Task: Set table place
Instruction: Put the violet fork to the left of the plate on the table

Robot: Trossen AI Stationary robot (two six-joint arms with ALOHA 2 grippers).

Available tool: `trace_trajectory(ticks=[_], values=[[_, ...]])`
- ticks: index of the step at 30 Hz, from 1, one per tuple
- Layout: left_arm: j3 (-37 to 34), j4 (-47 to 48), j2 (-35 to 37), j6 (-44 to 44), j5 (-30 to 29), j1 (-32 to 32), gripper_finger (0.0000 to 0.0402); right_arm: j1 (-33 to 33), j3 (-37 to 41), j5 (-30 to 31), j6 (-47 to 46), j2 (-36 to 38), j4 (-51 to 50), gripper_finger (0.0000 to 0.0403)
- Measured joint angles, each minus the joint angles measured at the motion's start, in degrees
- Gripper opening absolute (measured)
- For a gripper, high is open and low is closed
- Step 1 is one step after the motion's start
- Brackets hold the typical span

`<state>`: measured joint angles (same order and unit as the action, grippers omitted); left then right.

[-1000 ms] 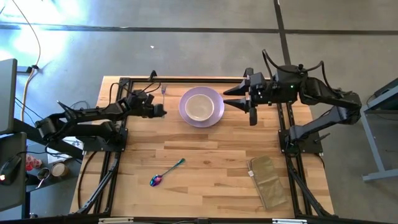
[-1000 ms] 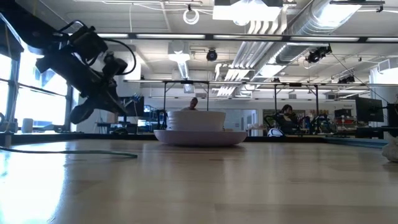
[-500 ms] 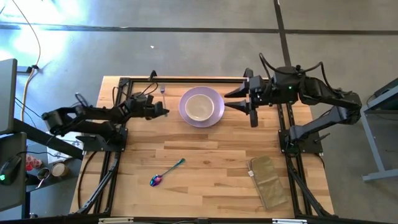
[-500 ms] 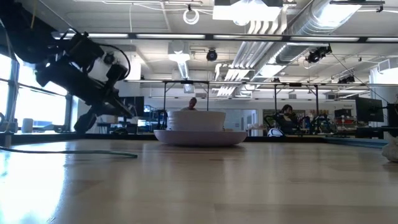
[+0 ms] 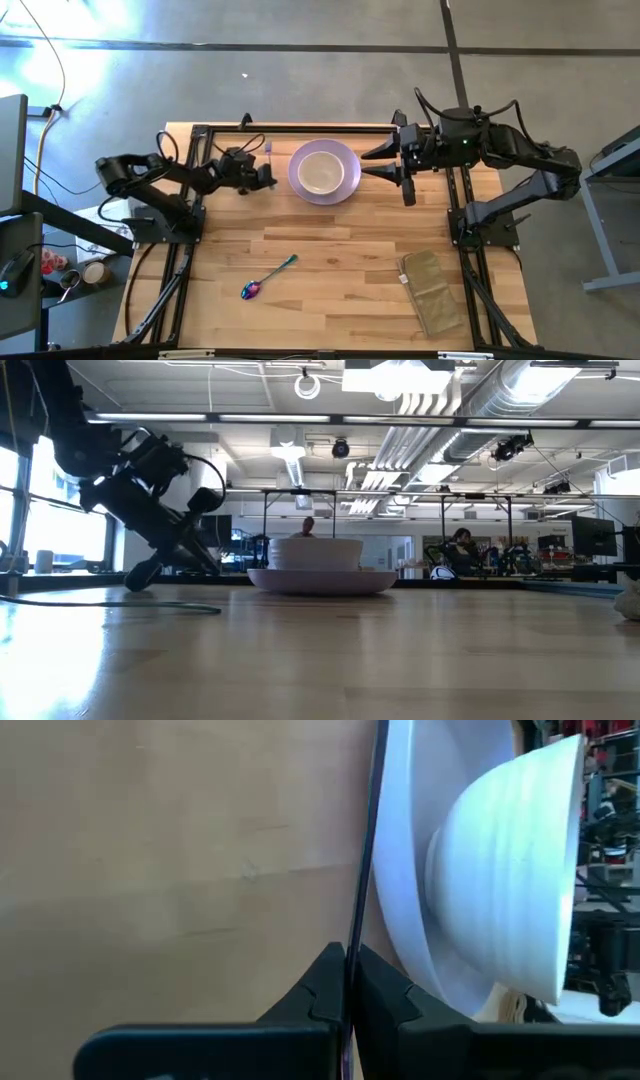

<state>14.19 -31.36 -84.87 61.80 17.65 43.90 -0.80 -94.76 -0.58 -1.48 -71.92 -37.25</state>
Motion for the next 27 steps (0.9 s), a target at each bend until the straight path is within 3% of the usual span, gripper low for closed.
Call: trace_trajectory(ticks=[8,17,27], values=[[4.9,11.5,-1.5,-4.4,-0.2,-0.1,0.0,0.0,0.0,0.0,0.0,0.0,0.2,0.0128],[8.6,20.3,-2.0,-5.4,-4.3,-1.0,0.0,0.0,0.0,0.0,0.5,0.0,0.2,0.0128],[8.9,20.6,-2.8,-1.0,-9.4,-6.4,0.0,0.0,0.0,0.0,1.9,0.0,-0.4,0.0128]])
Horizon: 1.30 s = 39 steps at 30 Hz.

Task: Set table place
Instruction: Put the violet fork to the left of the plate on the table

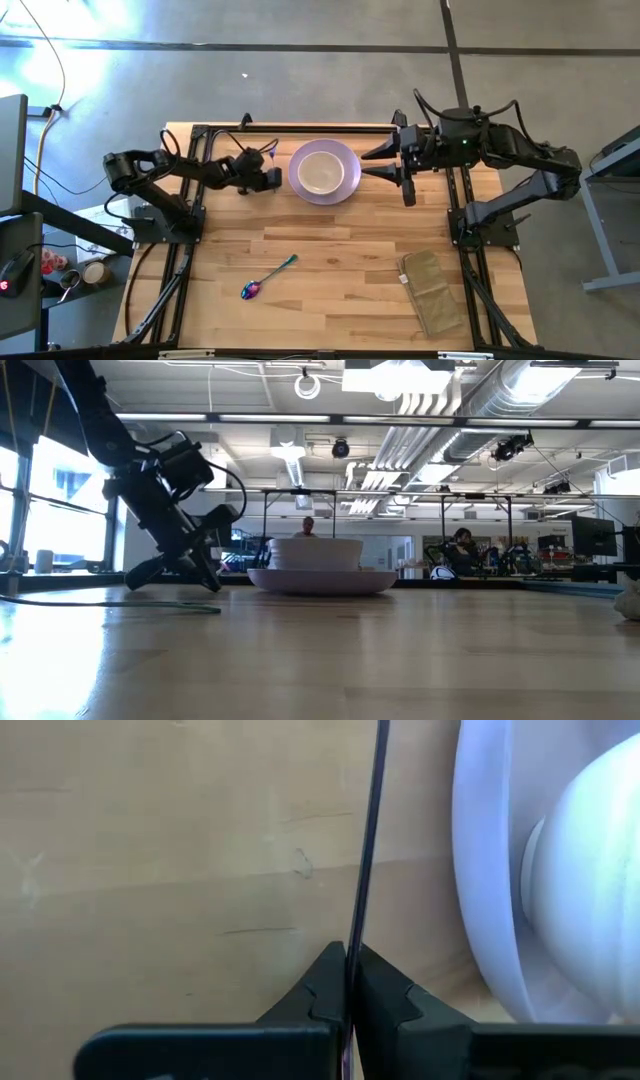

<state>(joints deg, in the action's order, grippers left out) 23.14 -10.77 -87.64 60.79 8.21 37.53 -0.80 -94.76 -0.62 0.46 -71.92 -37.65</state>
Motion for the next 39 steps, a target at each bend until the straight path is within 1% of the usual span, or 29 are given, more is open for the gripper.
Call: trace_trajectory(ticks=[5,9,12,15,23,26,30,34,39], values=[[0.0,-0.2,-0.1,1.0,0.6,0.1,0.0,0.0,0.0,-0.2,0.0,0.0,-0.9,0.0128],[-0.1,-0.3,-0.1,1.1,1.1,0.1,0.0001,0.0,0.0,-2.4,-0.4,0.0,-0.9,0.0128],[-0.1,-0.5,-0.1,1.1,1.4,0.1,0.0004,0.0,0.0,-2.9,-0.4,0.0,-0.9,0.0128],[-0.1,-0.8,-0.2,1.0,1.6,0.1,0.0017,0.0,0.0,-2.9,-0.4,0.0,-0.9,0.0128],[-0.1,-1.4,-0.2,1.0,2.0,0.0,0.007,0.0,0.0,-2.9,-0.4,0.0,-0.9,0.0128],[-0.1,-1.5,-0.2,1.0,2.1,0.0,0.0079,0.0,0.0,-2.9,-0.4,0.0,-0.9,0.0128],[-0.1,-1.5,-0.2,0.5,3.0,0.0,0.0082,0.0,0.0,-2.9,-0.4,0.0,-0.8,0.0128],[-0.1,-1.3,0.0,0.5,5.6,0.0,0.0082,0.0,0.0,-2.9,-0.4,0.0,-0.8,0.0128],[-0.5,1.2,3.0,-1.2,12.0,-0.2,0.0078,0.0,0.0,-3.0,-0.4,0.0,-0.8,0.0128]])
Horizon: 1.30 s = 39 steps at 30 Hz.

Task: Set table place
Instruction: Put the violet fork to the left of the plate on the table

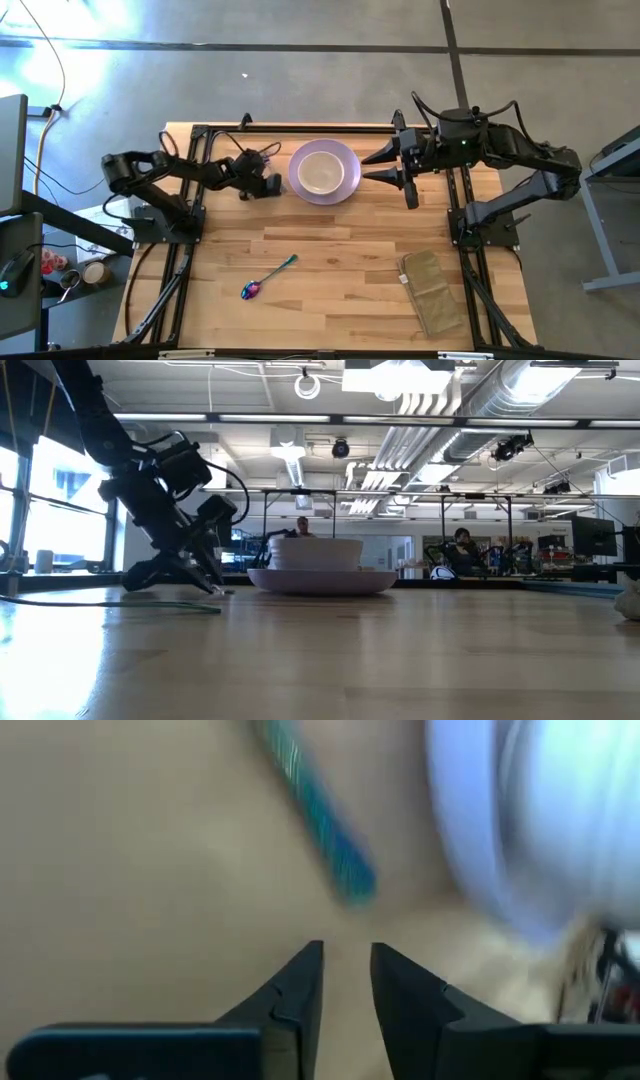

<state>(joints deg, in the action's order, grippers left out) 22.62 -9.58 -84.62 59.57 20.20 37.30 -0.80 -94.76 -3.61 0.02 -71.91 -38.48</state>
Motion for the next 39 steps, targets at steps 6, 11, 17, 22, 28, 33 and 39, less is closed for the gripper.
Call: trace_trajectory(ticks=[6,11,17,22,28,33,39], values=[[0.1,10.0,11.3,-2.6,-6.5,-0.3,0.0019,0.0,0.0,0.0,0.1,0.0,0.0,0.0128],[0.1,18.5,15.9,-2.7,-14.5,1.6,0.0007,0.1,0.0,-0.1,0.5,0.0,0.1,0.0128],[0.2,17.2,14.8,-6.7,-18.1,5.2,0.0001,0.7,0.0,0.0,0.2,0.0,0.6,0.0128],[3.3,20.4,14.8,-11.9,-23.0,8.9,0.0,0.8,0.0,0.0,-1.2,0.0,1.7,0.0128],[11.9,25.4,11.0,-22.8,-24.4,13.4,0.0,0.8,0.0,0.1,-1.6,0.0,3.1,0.0128],[20.7,33.6,2.1,-30.2,-24.3,14.9,0.0,0.8,0.0,0.7,-1.7,0.0,4.0,0.0128],[29.9,42.1,-7.3,-37.8,-25.7,14.8,0.0,0.8,0.0,1.7,-3.1,0.0,4.0,0.0128]])
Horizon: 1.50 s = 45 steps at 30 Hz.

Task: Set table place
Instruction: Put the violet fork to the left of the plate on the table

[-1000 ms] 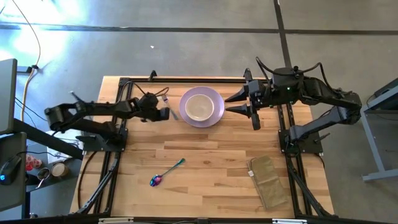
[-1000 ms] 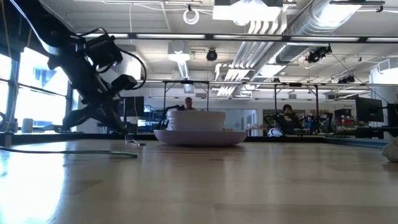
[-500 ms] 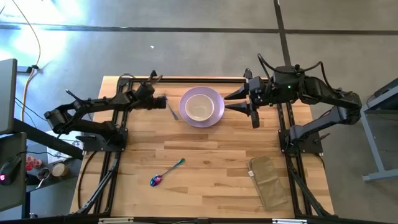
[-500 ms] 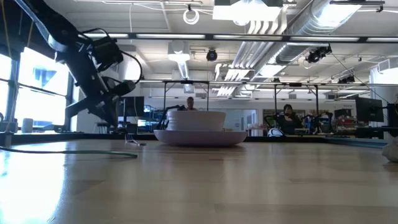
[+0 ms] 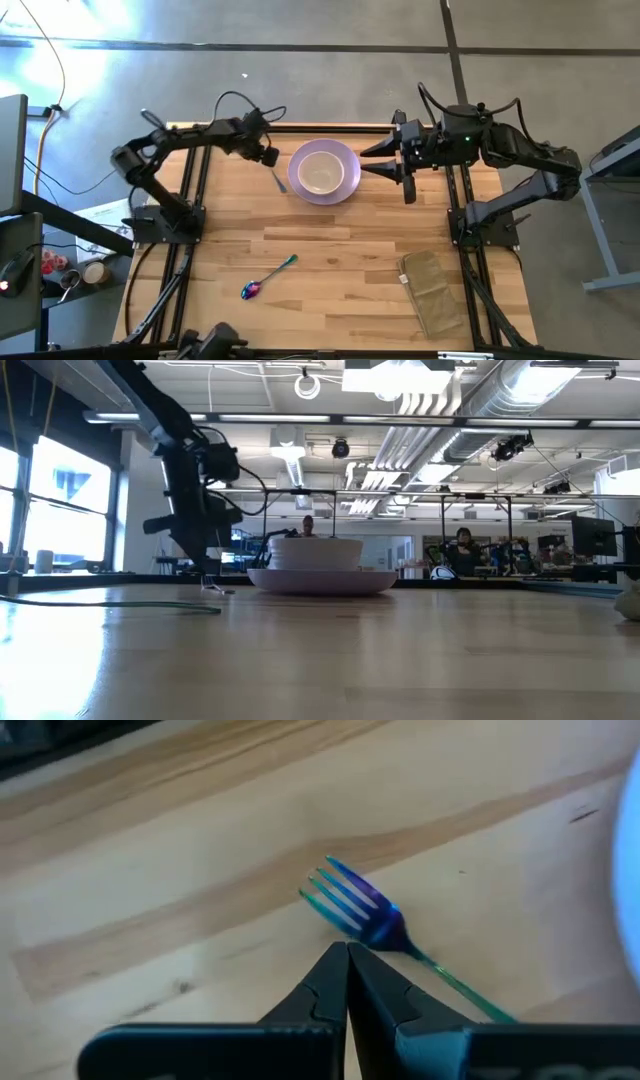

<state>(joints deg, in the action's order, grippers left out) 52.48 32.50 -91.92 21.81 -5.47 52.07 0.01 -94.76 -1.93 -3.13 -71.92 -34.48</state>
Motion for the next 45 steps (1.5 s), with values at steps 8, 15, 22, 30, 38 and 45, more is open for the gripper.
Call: trace_trajectory(ticks=[8,15,22,30,38,45], values=[[3.0,5.0,-5.0,-4.3,-3.1,0.0,0.0,0.0,0.0,0.9,-0.9,0.0,0.0,0.0128],[3.0,4.4,-5.1,-5.6,-7.0,0.1,0.0,0.0,0.0,1.9,-0.4,0.0,0.0,0.0128],[3.0,1.6,-8.0,-5.6,-6.2,0.0,0.0,0.0,0.0,1.9,-0.9,0.0,0.0,0.0128],[3.0,-4.5,-9.3,-5.1,-4.2,0.1,0.0,0.0,0.0,2.0,-2.4,0.0,1.2,0.0128],[3.0,-8.0,-9.3,-5.1,-2.9,0.1,0.0,0.0,0.0,2.0,-2.5,0.0,2.1,0.0128],[3.0,-11.3,-9.3,-5.0,-2.7,0.1,0.0,0.0,0.0,2.0,-3.5,0.0,2.3,0.0128]])
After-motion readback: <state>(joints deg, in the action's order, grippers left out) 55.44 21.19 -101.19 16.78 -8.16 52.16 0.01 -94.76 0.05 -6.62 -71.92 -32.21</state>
